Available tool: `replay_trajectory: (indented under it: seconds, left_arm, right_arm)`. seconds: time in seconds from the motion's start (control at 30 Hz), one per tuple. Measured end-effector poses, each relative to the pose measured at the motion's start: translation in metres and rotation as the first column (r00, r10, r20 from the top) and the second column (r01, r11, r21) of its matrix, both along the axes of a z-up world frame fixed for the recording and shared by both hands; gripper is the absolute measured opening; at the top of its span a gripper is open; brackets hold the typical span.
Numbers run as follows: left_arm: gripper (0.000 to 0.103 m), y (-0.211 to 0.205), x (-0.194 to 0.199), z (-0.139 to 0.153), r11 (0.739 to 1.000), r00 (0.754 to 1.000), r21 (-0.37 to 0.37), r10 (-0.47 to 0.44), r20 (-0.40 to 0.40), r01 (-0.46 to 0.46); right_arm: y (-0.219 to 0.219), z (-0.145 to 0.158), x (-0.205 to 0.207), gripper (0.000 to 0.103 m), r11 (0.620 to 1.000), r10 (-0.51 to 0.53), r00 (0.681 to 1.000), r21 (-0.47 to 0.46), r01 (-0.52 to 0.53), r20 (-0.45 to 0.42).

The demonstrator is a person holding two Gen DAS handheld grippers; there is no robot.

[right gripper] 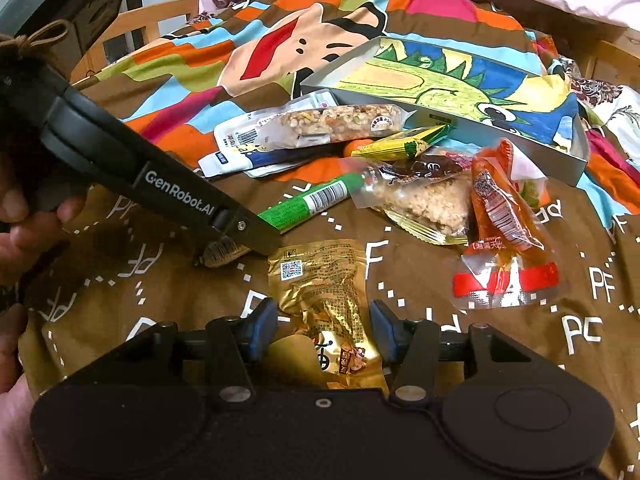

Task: Organize snacks
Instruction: 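Close the left gripper on the green stick while the right approaches the gold packet, then lift the green stick with the left gripper while the right gripper grasps and lifts the gold packet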

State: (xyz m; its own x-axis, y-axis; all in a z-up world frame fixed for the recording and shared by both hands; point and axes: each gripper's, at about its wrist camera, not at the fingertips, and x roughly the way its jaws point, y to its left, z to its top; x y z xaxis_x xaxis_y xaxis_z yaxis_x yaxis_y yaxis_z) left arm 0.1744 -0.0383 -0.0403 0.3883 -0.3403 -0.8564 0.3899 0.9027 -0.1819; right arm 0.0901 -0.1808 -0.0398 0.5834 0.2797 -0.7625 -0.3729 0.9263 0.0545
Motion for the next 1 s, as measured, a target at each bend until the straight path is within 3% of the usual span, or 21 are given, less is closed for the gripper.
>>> replay_trajectory:
  seconds: [0.37, 0.5, 0.63, 0.77, 0.9, 1.0]
  left_arm:
    - [0.024, -0.022, 0.026, -0.006, 1.0, 1.0, 0.0, 0.005, 0.0, -0.005]
    - [0.023, -0.026, 0.031, -0.009, 1.0, 1.0, -0.001, 0.022, -0.002, -0.022]
    - [0.018, -0.022, 0.023, -0.009, 0.999, 0.999, -0.002, 0.035, 0.015, -0.035]
    - [0.018, -0.015, 0.009, -0.005, 0.996, 0.996, -0.025, 0.082, 0.018, -0.081]
    - [0.018, -0.007, -0.013, 0.003, 0.991, 0.992, -0.052, 0.123, 0.041, -0.12]
    - [0.018, 0.0, -0.028, 0.012, 0.984, 0.986, -0.092, 0.156, 0.061, -0.15]
  right_arm:
    - [0.003, -0.006, 0.007, 0.062, 1.0, -0.01, 1.0, 0.025, 0.01, 0.004]
    - [0.005, -0.007, 0.006, 0.062, 1.0, -0.008, 1.0, 0.016, 0.007, 0.011]
    - [0.007, -0.004, 0.001, 0.055, 1.0, 0.005, 1.0, -0.01, -0.004, 0.03]
    - [0.02, -0.002, -0.016, 0.053, 0.991, 0.061, 0.992, -0.124, -0.048, 0.108]
    - [0.036, -0.003, -0.042, 0.052, 0.949, 0.166, 0.961, -0.301, -0.095, 0.22]
    - [0.039, -0.004, -0.055, 0.052, 0.92, 0.214, 0.938, -0.379, -0.1, 0.273]
